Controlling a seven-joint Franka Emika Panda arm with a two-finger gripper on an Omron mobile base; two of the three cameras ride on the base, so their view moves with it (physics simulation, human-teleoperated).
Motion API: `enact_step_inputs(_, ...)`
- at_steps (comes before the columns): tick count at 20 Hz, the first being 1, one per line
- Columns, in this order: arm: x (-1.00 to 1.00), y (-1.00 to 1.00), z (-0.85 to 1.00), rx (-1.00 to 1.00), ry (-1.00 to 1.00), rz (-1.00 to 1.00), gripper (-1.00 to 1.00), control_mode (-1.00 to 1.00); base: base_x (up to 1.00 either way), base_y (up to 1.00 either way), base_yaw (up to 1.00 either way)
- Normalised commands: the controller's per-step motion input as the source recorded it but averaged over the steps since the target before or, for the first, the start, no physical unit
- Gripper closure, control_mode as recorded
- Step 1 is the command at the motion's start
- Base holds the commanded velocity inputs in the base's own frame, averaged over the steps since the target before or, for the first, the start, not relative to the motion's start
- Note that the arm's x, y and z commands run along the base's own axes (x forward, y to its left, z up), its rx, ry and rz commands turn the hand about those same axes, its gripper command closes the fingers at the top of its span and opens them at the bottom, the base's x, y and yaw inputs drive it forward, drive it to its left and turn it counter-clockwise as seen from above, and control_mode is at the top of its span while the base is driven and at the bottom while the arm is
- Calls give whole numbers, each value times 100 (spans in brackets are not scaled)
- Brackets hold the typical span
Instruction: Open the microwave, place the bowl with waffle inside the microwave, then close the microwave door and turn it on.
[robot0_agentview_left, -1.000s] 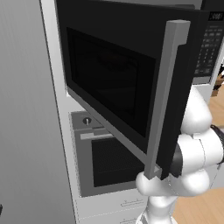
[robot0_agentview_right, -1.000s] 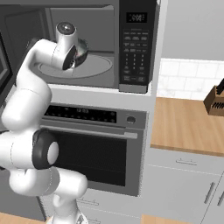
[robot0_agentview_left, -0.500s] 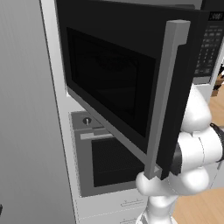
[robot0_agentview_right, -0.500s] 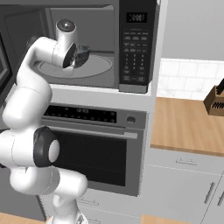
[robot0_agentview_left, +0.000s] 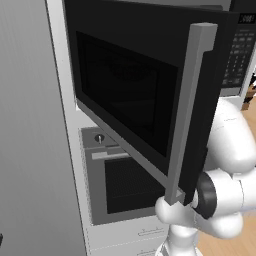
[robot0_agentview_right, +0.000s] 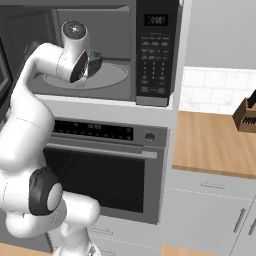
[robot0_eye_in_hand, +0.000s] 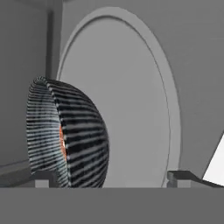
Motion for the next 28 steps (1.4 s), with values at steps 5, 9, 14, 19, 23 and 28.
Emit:
enact_step_inputs(5, -99, -28, 43, -1, -10, 0, -100, -100, 0, 0, 0)
enact_step_inputs(9, -99, -47, 27, -1, -5, 0, -100, -100, 0, 0, 0)
enact_step_inputs(14, -100, -46, 7, -2, 0, 3, -100, -100, 0, 0, 0)
enact_step_inputs(19, -100, -43, 0, -7, 0, 6, -100, -100, 0, 0, 0)
enact_step_inputs(23, -99, -32, 0, -12, 0, 7, -100, -100, 0, 0, 0)
enact_step_inputs(28, -86, -9, 0, -18, 0, 3, -100, -100, 0, 0, 0)
